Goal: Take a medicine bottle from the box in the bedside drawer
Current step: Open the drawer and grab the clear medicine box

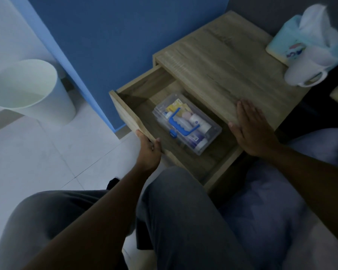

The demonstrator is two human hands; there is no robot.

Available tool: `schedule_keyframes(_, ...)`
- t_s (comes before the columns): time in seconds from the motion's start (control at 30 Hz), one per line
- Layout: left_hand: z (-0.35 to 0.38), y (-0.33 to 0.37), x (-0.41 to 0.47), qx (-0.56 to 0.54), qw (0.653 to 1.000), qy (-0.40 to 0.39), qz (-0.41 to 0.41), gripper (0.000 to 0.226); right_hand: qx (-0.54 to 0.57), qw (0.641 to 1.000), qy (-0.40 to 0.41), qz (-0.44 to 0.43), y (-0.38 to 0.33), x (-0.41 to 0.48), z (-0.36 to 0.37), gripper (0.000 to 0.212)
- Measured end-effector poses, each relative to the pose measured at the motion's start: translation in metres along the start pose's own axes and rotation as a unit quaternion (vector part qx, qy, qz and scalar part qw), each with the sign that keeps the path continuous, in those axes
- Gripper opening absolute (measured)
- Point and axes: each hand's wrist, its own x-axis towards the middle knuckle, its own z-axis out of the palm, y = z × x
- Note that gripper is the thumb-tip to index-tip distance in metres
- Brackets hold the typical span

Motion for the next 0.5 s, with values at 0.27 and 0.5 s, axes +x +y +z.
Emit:
schedule_keyframes(0.27,-0.007,-0.005,-0.002,0.014,1.000,0.016,0.016,0.089,0.010,1.000,-0.018,0.006,0.002,0.002,0.000,0.074)
schedule_keyframes(0.5,-0.013,0.020,0.002,0.307,0.909,0.161,0.231,0.121,0.067,0.997,0.022,0.026,-0.045,-0.020,0.004,0.068)
